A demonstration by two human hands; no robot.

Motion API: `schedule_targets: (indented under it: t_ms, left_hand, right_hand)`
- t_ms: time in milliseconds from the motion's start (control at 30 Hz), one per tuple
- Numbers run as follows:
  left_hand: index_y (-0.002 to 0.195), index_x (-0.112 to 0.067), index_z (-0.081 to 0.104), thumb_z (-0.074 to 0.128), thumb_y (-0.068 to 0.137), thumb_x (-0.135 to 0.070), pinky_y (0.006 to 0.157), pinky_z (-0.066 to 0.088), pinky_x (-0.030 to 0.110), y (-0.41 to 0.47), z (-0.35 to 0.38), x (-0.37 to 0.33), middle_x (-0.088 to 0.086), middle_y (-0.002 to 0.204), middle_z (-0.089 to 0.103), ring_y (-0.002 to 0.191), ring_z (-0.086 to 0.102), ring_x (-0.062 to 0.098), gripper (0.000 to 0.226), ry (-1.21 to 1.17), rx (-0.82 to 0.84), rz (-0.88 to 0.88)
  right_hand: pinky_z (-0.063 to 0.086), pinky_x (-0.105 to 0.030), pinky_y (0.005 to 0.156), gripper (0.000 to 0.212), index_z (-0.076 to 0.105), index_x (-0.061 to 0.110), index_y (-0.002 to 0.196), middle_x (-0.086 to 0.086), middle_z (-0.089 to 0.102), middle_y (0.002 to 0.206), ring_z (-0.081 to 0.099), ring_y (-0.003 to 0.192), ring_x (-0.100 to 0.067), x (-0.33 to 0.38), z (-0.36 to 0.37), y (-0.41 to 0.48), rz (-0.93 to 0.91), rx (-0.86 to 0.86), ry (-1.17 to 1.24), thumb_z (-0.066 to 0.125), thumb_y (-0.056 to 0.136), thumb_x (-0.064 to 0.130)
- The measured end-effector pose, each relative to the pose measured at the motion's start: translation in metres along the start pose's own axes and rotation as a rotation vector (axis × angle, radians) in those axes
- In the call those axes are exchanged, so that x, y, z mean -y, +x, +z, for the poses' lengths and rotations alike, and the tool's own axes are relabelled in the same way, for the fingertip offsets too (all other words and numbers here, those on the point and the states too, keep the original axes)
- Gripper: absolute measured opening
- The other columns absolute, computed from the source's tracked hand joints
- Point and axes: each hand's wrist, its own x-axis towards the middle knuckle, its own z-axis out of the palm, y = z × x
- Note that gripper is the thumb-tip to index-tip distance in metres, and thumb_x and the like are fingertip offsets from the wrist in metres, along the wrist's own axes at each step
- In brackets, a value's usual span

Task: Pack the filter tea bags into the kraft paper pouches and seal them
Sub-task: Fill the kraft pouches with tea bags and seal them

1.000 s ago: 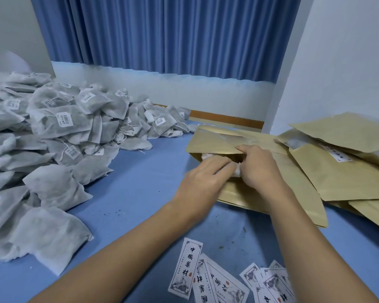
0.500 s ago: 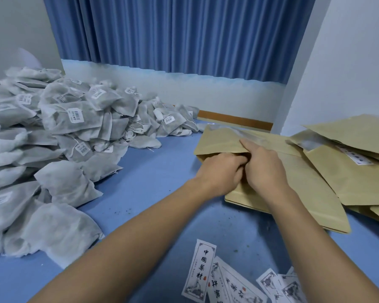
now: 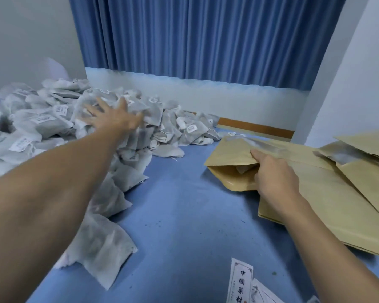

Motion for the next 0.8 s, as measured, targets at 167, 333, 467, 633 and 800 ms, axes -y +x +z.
schedule_targets:
  t_ms: [167, 333, 467, 633, 800]
  left_hand:
    - [0.154, -0.052, -0.002, 0.042, 0.061, -0.099, 0.113, 0.012, 0.072, 0.013, 0.031, 0.016, 0.022, 0.166, 0.000, 0.149, 0.000, 0.053, 0.113, 0.005, 0.140, 0.069]
    - [0.152, -0.049, 0.018, 0.066, 0.059, -0.076, 0.105, 0.040, 0.050, 0.009, 0.054, -0.003, 0.014, 0.155, 0.040, 0.138, 0.037, 0.043, 0.108, 0.024, 0.211, 0.148]
    - [0.147, -0.036, 0.038, 0.077, 0.065, -0.046, 0.095, 0.050, 0.033, -0.030, 0.074, -0.025, 0.008, 0.139, 0.057, 0.112, 0.059, 0.029, 0.091, -0.346, 0.330, 0.279]
    - [0.141, -0.054, 0.036, 0.063, 0.072, -0.077, 0.092, 0.045, 0.035, -0.109, 0.076, -0.049, 0.000, 0.139, 0.058, 0.120, 0.057, 0.023, 0.077, -0.229, 0.380, 0.674]
    - [0.128, -0.043, 0.054, 0.028, 0.094, -0.072, 0.093, 0.043, 0.049, -0.100, 0.020, -0.046, -0.005, 0.132, 0.063, 0.120, 0.058, 0.025, 0.052, -0.160, -0.498, 0.808]
  right_hand:
    - [0.045, -0.036, 0.068, 0.076, 0.044, 0.044, 0.143, -0.011, 0.059, 0.100, 0.048, 0.081, -0.032, 0.003, 0.002, 0.009, 0.007, 0.007, -0.002, 0.037, 0.083, -0.002]
    - [0.046, -0.038, 0.074, 0.082, 0.044, 0.048, 0.144, -0.010, 0.056, 0.101, 0.051, 0.087, -0.035, -0.002, 0.002, 0.006, -0.002, 0.015, 0.033, 0.038, 0.080, -0.003]
    - [0.049, -0.040, 0.078, 0.078, 0.050, 0.046, 0.140, -0.011, 0.056, 0.099, 0.057, 0.096, -0.040, -0.003, -0.002, 0.004, -0.017, 0.021, 0.062, 0.039, 0.079, -0.003]
    - [0.051, -0.042, 0.087, 0.076, 0.045, 0.044, 0.146, -0.016, 0.062, 0.123, 0.057, 0.107, -0.042, -0.005, -0.004, 0.003, -0.021, 0.018, 0.066, 0.038, 0.085, -0.001]
    - [0.049, -0.040, 0.089, 0.074, 0.045, 0.043, 0.146, -0.011, 0.060, 0.134, 0.057, 0.115, -0.040, -0.006, -0.005, 0.003, -0.037, -0.001, 0.069, 0.039, 0.086, 0.001]
